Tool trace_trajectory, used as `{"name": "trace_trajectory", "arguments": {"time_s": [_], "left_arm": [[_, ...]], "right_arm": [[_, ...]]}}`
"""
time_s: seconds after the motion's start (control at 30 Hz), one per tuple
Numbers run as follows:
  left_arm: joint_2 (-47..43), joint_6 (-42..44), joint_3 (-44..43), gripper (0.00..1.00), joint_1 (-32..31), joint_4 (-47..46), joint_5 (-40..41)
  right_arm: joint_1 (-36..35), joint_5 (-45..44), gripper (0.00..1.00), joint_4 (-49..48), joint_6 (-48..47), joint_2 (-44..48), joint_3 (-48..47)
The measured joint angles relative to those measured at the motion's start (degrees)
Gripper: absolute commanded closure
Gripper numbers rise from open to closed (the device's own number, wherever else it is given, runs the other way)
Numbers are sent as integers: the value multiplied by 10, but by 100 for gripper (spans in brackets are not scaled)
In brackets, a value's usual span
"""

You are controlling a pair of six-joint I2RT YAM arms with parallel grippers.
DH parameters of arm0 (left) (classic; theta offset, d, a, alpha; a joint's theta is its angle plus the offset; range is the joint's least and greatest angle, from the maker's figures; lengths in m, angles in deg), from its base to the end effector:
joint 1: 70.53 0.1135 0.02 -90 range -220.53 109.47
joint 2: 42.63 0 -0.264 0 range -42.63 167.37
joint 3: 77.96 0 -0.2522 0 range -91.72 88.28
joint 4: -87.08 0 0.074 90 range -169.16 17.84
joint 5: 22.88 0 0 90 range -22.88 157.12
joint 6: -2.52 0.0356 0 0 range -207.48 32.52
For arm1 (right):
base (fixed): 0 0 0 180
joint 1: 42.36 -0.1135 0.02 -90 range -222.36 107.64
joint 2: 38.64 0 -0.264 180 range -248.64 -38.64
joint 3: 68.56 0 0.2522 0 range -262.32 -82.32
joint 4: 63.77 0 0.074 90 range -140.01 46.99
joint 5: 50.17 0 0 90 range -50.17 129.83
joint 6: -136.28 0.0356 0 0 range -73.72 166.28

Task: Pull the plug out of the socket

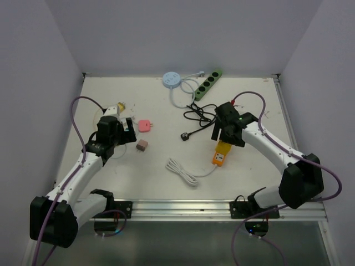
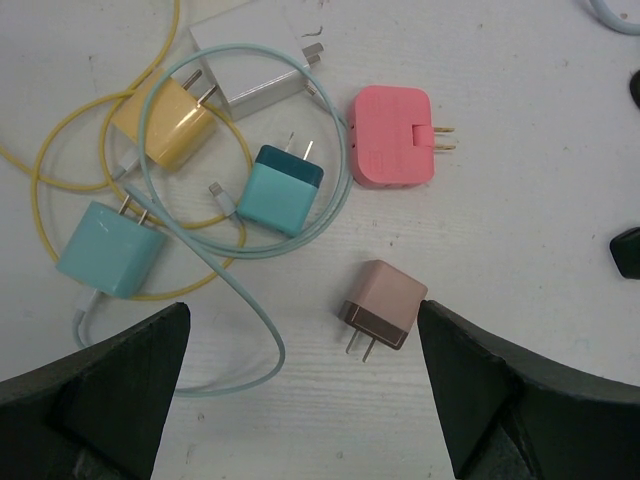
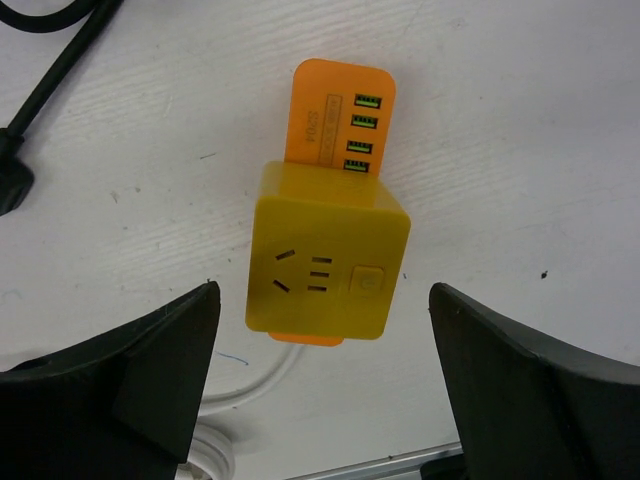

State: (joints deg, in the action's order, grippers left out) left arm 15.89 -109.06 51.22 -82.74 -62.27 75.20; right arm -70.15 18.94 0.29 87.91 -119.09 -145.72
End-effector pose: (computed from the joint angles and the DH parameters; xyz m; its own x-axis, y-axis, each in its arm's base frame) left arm 0.2139 -0.0412 0.2371 -0.6013 -0.2425 -0.7613 -0.1285 0.9698 -0.2073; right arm 0.2441 0.1143 0.2604 -0.8189 0.2700 -0.5065 0.3076 0.9515 0.0099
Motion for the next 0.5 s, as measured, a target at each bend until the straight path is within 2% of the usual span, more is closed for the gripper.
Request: {"name": "trace_trajectory", "arguments": {"time_s": [0.1, 0.2, 0.23, 0.33, 0.43, 0.5], "left_arm": [[0, 2, 0, 1, 0, -1, 0], [0, 2, 0, 1, 0, -1, 0], [0, 2, 0, 1, 0, -1, 0], [0, 2, 0, 1, 0, -1, 0], [0, 2, 0, 1, 0, -1, -3], [0, 2, 0, 1, -1, -1, -4]], "right_arm": [[1, 14, 25, -19, 12, -33, 4], [1, 25, 45, -31, 16, -65, 10], [1, 26, 56, -31, 17, -70, 7], [0, 38, 72, -48, 8, -73, 6], [-16, 42, 85, -56, -7, -83, -3], [-36, 44, 89, -58, -23, -101, -20]]}}
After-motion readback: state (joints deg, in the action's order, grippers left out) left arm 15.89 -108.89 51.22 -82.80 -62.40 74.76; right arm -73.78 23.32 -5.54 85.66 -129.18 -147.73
